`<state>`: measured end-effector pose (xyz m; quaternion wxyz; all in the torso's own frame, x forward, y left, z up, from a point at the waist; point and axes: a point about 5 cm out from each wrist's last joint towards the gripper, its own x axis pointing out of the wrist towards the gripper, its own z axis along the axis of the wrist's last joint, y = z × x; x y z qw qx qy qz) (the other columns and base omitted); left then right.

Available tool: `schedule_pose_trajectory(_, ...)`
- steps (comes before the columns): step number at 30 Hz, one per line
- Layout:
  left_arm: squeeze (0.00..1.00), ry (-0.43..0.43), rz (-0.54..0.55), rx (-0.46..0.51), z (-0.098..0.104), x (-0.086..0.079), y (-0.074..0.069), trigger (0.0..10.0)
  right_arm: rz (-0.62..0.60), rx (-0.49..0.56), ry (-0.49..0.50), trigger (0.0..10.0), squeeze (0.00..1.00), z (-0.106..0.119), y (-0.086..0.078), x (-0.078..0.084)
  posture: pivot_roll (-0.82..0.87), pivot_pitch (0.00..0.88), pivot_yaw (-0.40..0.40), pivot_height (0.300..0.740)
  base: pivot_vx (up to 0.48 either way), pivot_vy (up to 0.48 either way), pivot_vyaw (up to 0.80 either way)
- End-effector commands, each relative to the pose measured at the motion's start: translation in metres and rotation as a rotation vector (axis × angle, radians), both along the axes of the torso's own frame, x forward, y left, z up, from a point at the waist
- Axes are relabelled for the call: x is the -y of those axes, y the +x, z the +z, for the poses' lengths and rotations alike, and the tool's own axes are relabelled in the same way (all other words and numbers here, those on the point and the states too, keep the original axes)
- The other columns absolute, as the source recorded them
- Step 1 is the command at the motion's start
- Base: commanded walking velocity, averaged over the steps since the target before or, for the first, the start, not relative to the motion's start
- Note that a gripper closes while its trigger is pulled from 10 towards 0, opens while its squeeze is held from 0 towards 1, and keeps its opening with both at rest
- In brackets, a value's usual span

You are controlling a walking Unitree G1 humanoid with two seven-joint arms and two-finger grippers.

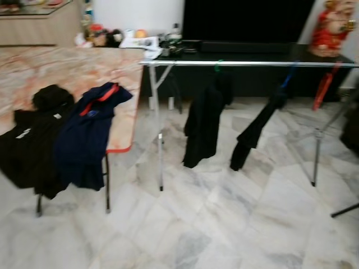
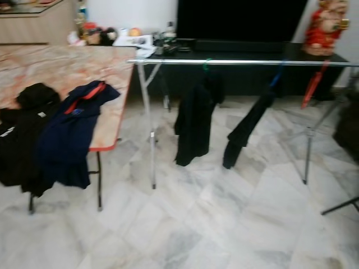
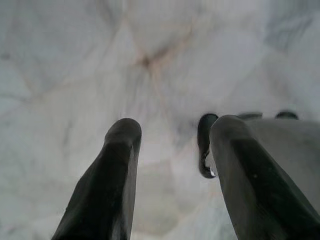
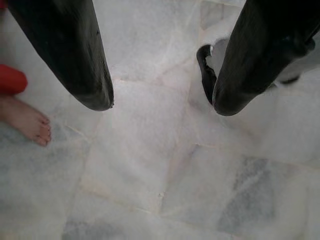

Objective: Hang hanger

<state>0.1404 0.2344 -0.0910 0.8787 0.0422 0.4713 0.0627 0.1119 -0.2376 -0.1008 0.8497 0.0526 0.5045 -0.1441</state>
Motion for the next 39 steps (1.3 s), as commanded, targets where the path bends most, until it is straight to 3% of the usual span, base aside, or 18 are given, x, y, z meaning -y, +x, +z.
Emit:
schedule_pose_trajectory(1,0.0,-0.032,0.054,-0.054,0.002,0.017,0.023,10.0,0.123,0.035,0.053,10.0,0.0,0.003,0.034,-0.038,0.19,0.0,-0.051,0.74,0.337,0.0,0.0)
schedule_pose_trajectory(9,0.0,-0.036,0.035,-0.064,-0.002,0.024,0.017,10.0,0.119,0.041,0.058,10.0,0.0,0.003,0.036,-0.04,0.19,0.0,-0.043,0.74,0.352,0.0,0.0)
schedule_pose_trajectory(13,0.0,-0.033,0.038,-0.079,-0.004,0.016,0.008,10.0,0.122,0.038,0.057,10.0,0.0,0.003,0.036,-0.04,0.19,0.0,-0.041,0.74,0.363,0.0,0.0)
schedule_pose_trajectory(17,0.0,-0.04,0.029,-0.078,-0.004,0.025,0.01,10.0,0.122,0.039,0.058,10.0,0.0,0.003,0.037,-0.041,0.19,0.0,-0.041,0.74,0.364,0.0,0.0)
schedule_pose_trajectory(22,0.0,-0.03,0.036,-0.086,-0.004,0.011,0.004,10.0,0.131,0.047,0.06,10.0,0.0,0.004,0.039,-0.041,0.19,0.0,-0.042,0.74,0.355,0.0,0.0)
schedule_pose_trajectory(29,0.0,-0.02,0.022,-0.086,-0.004,0.011,0.004,10.0,0.177,0.048,0.04,10.0,0.0,0.005,0.04,-0.04,0.19,0.0,-0.046,0.74,0.0,-0.038,0.0)
schedule_pose_trajectory(39,0.0,-0.022,0.02,-0.084,-0.004,0.01,0.003,10.0,0.144,0.059,0.053,10.0,0.0,0.005,0.04,-0.039,0.19,0.0,-0.048,0.74,0.0,-0.432,0.22)
